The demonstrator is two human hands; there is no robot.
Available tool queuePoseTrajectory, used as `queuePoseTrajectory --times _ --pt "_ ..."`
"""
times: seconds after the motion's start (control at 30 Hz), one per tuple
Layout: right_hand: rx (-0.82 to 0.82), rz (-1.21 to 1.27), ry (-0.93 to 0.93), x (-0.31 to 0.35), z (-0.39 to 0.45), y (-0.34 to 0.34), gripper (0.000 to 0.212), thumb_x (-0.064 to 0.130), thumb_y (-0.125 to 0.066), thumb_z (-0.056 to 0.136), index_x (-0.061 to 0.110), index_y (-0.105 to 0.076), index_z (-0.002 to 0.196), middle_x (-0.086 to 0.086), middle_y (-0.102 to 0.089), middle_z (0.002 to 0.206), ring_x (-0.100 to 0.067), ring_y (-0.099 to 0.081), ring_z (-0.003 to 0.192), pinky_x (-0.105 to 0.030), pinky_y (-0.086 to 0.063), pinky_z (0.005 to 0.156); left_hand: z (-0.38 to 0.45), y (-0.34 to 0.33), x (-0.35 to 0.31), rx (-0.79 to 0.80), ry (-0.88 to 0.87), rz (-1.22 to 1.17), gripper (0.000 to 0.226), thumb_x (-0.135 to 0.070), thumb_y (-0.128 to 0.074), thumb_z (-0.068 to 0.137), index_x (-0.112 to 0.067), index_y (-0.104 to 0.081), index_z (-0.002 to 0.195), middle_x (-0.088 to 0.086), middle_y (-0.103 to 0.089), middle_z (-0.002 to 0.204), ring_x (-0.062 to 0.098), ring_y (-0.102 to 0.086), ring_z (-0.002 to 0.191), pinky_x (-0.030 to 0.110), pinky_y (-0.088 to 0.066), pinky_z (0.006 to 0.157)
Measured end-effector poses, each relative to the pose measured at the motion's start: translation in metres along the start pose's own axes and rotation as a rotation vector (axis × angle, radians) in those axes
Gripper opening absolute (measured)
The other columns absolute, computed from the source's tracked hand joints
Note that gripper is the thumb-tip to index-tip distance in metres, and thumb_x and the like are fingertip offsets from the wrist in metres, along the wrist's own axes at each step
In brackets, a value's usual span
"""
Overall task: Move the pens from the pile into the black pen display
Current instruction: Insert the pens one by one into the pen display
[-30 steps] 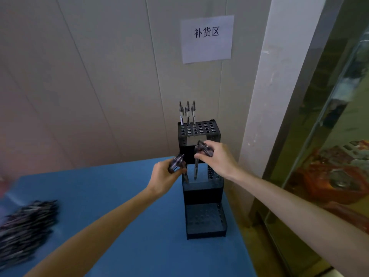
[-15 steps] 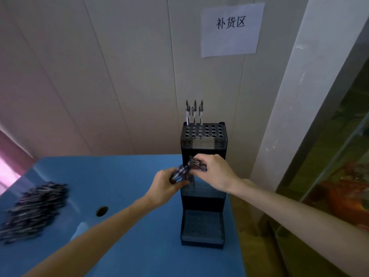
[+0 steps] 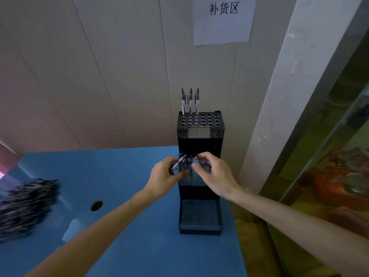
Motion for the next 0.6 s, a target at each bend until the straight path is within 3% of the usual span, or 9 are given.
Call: queuePoseTrajectory --times 0.1,0.17,0.27,0.33,0.43,0.53,0.6 --pt "-0.091 0.215 -0.155 -0.019 -0.012 0.015 0.019 0.035 -0.056 0.104 0.017 -0.062 0.1 -0.005 -0.06 0.072 -0.02 -0.054 0.062 -0.039 -0.042 0.059 -0.008 0.002 -0.004 0.029 0.012 -0.194 0.033 -0.048 -0.07 0.092 -0.032 -0.057 0.119 -0.012 -0.053 0.072 0.01 -0.041 0.056 0.022 -0.036 0.055" --pt "-0.166 0.372 -0.23 -0.033 -0.014 0.028 0.028 0.034 -0.055 0.104 0.008 -0.062 0.098 -0.008 -0.057 0.07 -0.021 -0.047 0.057 -0.038 -0.036 0.052 -0.008 0.007 -0.001 0.006 0.077 -0.388 0.026 -0.051 -0.055 0.1 -0.027 -0.055 0.11 -0.006 -0.053 0.081 0.013 -0.035 0.059 0.029 -0.033 0.056" --pt "-0.211 0.456 -0.299 -0.038 -0.011 0.041 0.034 0.029 -0.056 0.104 -0.004 -0.062 0.101 -0.007 -0.063 0.071 -0.02 -0.045 0.054 -0.032 -0.035 0.05 -0.001 0.013 -0.006 -0.041 0.162 -0.546 0.028 -0.035 -0.042 0.108 -0.013 -0.058 0.104 0.002 -0.055 0.083 0.013 -0.032 0.056 0.027 -0.026 0.051" --pt "-0.231 0.473 -0.32 -0.036 -0.009 0.05 0.032 0.027 -0.055 0.104 -0.003 -0.065 0.101 -0.008 -0.068 0.07 -0.022 -0.046 0.053 -0.033 -0.038 0.053 0.003 0.017 -0.019 -0.038 0.128 -0.551 0.031 -0.03 -0.038 0.11 -0.01 -0.059 0.099 -0.003 -0.049 0.073 0.01 -0.03 0.054 0.024 -0.025 0.051" --pt "-0.246 0.464 -0.312 -0.026 -0.004 0.061 0.029 0.03 -0.056 0.104 0.007 -0.071 0.094 -0.008 -0.073 0.074 -0.022 -0.05 0.059 -0.033 -0.042 0.061 0.007 0.022 -0.035 -0.008 0.074 -0.482 0.037 -0.037 -0.035 0.11 -0.014 -0.046 0.084 -0.005 -0.039 0.069 0.01 -0.031 0.058 0.028 -0.029 0.06" --pt "-0.275 0.441 -0.271 -0.017 0.003 0.073 0.027 0.029 -0.061 0.101 0.01 -0.077 0.091 -0.004 -0.075 0.082 -0.014 -0.065 0.071 -0.023 -0.046 0.074 0.01 0.029 -0.057 0.007 -0.041 -0.297 0.044 -0.049 -0.031 0.108 -0.015 -0.038 0.081 -0.008 -0.039 0.071 0.012 -0.035 0.065 0.033 -0.033 0.068" --pt "-0.281 0.411 -0.245 -0.01 0.008 0.079 0.027 0.032 -0.062 0.1 0.011 -0.079 0.094 -0.004 -0.068 0.069 -0.013 -0.064 0.066 -0.023 -0.045 0.075 0.013 0.036 -0.072 -0.004 -0.133 -0.231 0.043 -0.048 -0.033 0.109 -0.015 -0.039 0.082 -0.011 -0.04 0.071 0.012 -0.037 0.068 0.035 -0.037 0.07"
Point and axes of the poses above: each hand's wrist, its own z-axis towards the middle knuckle, its own y-axis out of the back of the hand, x = y × z, the point moved 9 cm from there along z, towards the middle knuckle
